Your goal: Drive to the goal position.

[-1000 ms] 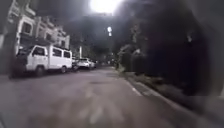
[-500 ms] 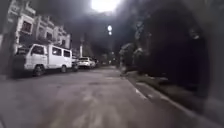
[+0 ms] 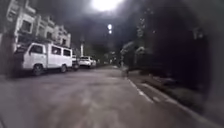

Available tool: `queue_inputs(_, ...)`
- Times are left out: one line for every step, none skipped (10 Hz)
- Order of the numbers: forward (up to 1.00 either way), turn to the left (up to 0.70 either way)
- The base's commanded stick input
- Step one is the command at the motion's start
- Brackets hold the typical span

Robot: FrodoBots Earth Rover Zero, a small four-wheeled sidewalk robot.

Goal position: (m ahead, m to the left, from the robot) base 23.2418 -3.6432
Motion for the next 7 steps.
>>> queue_inputs(0.5, 0.0)
queue_inputs(0.5, 0.0)
queue_inputs(0.5, 0.0)
queue_inputs(0.5, 0.0)
queue_inputs(0.5, 0.0)
queue_inputs(0.5, 0.0)
queue_inputs(0.5, 0.0)
